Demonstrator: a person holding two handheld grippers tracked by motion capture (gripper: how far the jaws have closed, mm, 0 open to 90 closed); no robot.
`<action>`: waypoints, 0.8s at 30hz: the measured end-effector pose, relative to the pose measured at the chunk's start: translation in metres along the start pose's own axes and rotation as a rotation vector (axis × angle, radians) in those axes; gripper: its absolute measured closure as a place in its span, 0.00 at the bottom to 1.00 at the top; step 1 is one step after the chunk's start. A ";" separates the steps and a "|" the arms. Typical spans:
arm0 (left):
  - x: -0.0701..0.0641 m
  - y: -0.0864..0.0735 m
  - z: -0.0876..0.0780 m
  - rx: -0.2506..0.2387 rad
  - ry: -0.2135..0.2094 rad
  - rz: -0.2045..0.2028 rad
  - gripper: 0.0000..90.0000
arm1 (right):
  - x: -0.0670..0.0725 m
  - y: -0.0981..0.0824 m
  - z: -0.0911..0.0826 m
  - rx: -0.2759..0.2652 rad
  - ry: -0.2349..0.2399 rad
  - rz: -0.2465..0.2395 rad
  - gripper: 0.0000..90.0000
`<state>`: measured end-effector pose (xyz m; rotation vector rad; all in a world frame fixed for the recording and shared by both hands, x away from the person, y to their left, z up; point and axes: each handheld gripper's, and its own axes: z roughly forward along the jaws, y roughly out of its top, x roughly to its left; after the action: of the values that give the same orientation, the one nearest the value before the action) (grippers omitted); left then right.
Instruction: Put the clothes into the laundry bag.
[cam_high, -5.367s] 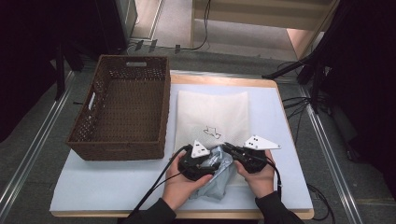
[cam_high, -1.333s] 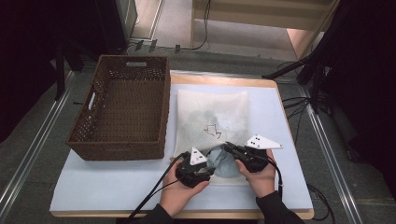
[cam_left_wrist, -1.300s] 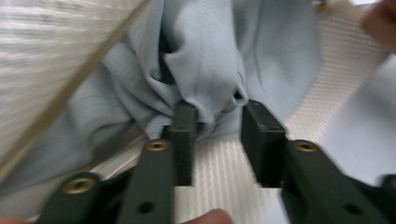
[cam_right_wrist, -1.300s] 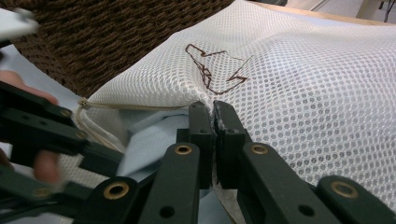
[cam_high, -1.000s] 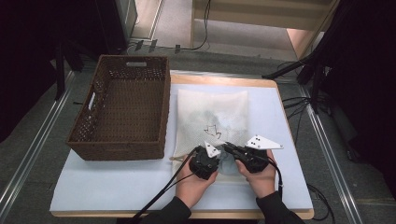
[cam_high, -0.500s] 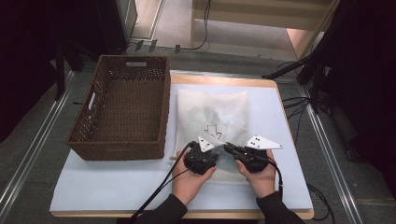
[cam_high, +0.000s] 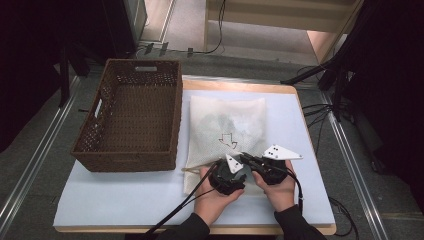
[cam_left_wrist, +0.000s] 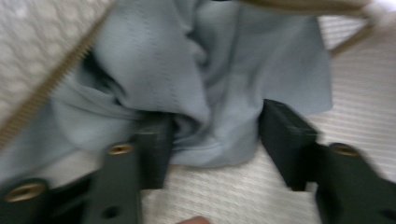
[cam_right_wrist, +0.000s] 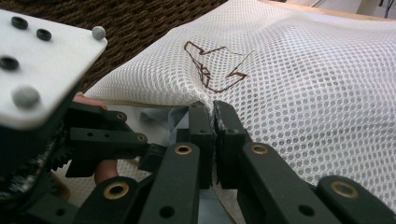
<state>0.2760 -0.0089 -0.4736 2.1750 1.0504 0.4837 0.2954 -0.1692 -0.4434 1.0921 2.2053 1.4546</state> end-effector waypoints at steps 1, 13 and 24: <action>0.001 0.001 0.000 0.005 0.010 -0.002 0.71 | 0.000 0.000 0.000 0.000 0.000 0.001 0.98; 0.030 0.014 -0.008 -0.030 -0.073 -0.123 0.91 | -0.001 0.000 0.000 -0.002 -0.001 0.002 0.98; 0.035 0.014 0.012 -0.046 0.040 -0.110 0.91 | 0.001 -0.001 0.002 0.015 -0.004 -0.001 0.98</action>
<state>0.3120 0.0076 -0.4712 2.0628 1.1629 0.4977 0.2956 -0.1675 -0.4454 1.0973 2.2172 1.4369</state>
